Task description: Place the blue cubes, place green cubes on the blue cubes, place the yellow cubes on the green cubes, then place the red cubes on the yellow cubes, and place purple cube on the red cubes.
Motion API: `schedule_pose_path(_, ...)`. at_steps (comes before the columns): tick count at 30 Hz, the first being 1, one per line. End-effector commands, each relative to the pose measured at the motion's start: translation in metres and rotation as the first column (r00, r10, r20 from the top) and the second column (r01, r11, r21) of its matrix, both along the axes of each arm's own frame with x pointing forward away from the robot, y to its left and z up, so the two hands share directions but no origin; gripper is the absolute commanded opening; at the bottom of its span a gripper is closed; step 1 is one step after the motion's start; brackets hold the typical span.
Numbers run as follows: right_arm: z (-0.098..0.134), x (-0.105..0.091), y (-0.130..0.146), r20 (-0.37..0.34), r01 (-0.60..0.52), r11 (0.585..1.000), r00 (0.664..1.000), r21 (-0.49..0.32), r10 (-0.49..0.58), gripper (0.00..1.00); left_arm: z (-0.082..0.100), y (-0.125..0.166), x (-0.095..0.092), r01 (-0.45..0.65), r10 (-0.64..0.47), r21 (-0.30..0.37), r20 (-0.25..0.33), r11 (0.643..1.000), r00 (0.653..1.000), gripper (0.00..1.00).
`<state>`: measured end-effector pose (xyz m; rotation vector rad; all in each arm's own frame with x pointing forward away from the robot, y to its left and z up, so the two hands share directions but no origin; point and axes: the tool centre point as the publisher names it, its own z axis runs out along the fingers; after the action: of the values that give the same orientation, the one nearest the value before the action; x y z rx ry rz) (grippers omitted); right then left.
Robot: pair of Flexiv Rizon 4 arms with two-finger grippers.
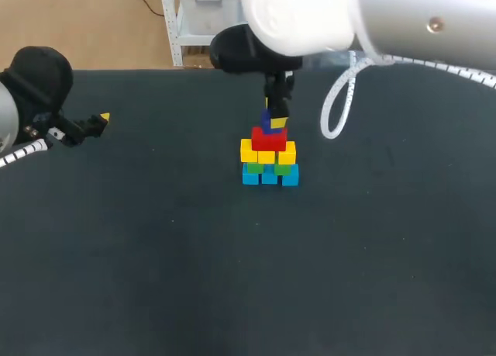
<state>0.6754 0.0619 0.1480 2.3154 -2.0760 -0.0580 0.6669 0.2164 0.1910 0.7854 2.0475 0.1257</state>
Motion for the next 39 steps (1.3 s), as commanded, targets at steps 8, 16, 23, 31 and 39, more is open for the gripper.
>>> schedule_pose_path(8, -0.009, 0.014, 0.004, -0.04, 0.022, 1.0, 0.999, 0.001, -0.022, 0.0, -0.001, 0.0, 0.001, 0.001, -0.001, -0.002, 0.002, 1.0, 1.0, 1.0)
schedule_pose_path(16, -0.016, 0.015, 0.002, -0.059, 0.039, 0.999, 0.997, -0.007, -0.039, 0.0, -0.001, 0.0, 0.001, 0.001, -0.001, -0.002, 0.002, 1.0, 1.0, 1.0)
schedule_pose_path(23, -0.02, 0.015, 0.001, -0.063, 0.043, 0.999, 0.997, -0.008, -0.043, 0.0, -0.001, 0.0, 0.001, 0.001, -0.001, -0.002, 0.002, 1.0, 1.0, 1.0)
schedule_pose_path(31, -0.021, 0.015, -0.002, -0.067, 0.048, 0.999, 0.997, -0.009, -0.049, 0.0, -0.001, 0.0, 0.001, 0.001, -0.001, -0.002, 0.002, 1.0, 1.0, 1.0)
schedule_pose_path(39, -0.024, 0.016, -0.001, -0.074, 0.048, 0.999, 0.996, -0.009, -0.048, 0.0, -0.001, 0.0, 0.001, 0.001, -0.001, -0.002, 0.002, 1.0, 1.0, 1.0)
